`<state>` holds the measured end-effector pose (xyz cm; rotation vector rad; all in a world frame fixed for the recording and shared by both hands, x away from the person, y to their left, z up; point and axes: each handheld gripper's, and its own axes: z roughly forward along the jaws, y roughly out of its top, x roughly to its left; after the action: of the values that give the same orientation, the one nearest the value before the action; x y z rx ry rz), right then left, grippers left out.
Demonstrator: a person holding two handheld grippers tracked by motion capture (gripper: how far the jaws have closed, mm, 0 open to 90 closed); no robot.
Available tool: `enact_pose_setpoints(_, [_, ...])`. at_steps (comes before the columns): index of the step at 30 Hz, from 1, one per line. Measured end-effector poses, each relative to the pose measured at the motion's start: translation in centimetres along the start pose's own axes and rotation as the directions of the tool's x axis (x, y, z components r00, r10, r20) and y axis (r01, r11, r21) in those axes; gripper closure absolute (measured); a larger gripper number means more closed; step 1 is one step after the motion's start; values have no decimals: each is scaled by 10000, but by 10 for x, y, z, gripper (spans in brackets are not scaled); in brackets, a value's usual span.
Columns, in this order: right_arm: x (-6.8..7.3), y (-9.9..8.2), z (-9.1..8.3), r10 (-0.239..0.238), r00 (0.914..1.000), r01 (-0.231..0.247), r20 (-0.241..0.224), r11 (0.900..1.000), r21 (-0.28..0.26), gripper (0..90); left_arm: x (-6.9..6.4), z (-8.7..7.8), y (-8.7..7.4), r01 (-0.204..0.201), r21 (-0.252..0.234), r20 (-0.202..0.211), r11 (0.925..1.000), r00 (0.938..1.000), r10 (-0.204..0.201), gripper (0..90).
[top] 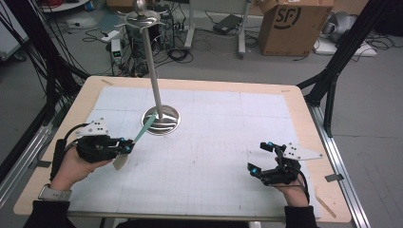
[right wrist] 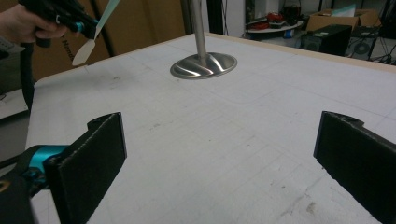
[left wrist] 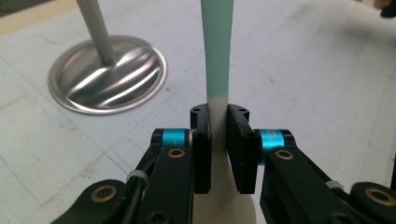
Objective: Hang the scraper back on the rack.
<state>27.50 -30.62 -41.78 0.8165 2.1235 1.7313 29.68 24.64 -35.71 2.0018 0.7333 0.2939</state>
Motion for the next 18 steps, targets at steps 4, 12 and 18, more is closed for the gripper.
enact_pose_setpoints(4, [0, 0, 1, 12, 10000, -12, 12, 10000, 11, 15, 7, -8, 4, 208, -461, 98, 9987, 9997, -203, 805])
enact_pose_setpoints(12, [1, 0, 1, 14, 10000, -14, -42, 10000, 44, 15, 19, -23, 11, 459, -1297, -255, 9905, 9984, -496, 805])
enact_pose_setpoints(18, [1, 0, 0, -20, 10000, 20, 13, 10000, -2, 15, 25, -33, 24, 272, -1442, -654, 9892, 9972, -369, 805])
